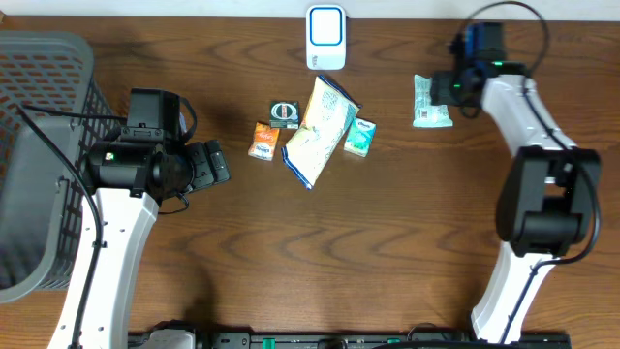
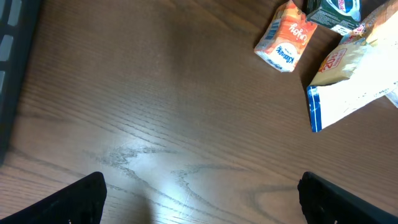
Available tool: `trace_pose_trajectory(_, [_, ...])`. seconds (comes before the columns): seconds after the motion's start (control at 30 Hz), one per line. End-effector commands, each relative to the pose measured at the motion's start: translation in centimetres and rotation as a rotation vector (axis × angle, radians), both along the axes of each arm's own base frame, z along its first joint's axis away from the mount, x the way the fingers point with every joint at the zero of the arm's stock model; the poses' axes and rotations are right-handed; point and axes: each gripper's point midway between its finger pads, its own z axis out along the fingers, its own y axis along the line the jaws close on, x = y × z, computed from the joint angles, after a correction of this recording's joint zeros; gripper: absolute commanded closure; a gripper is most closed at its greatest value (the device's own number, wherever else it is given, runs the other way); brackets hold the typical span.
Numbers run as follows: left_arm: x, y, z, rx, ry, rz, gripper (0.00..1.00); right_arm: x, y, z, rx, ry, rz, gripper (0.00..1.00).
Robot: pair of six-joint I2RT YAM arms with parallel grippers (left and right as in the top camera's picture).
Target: Scan the item barcode
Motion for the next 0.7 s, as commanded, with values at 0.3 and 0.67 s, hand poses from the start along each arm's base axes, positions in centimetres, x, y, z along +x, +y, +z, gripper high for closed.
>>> trace_pose_trajectory(0.3, [-0.1,0.2,0.0,0.000,0.005,0.015,0.02,-0.8,-0.3,-5.5,0.406,0.079,0.032,0.30])
trace_pose_trajectory(0.67, [-0.1,0.2,0.0,0.000,0.005,0.014,0.02,-1.1,2.2,-8.2,0.564,0.102,0.091,0.90])
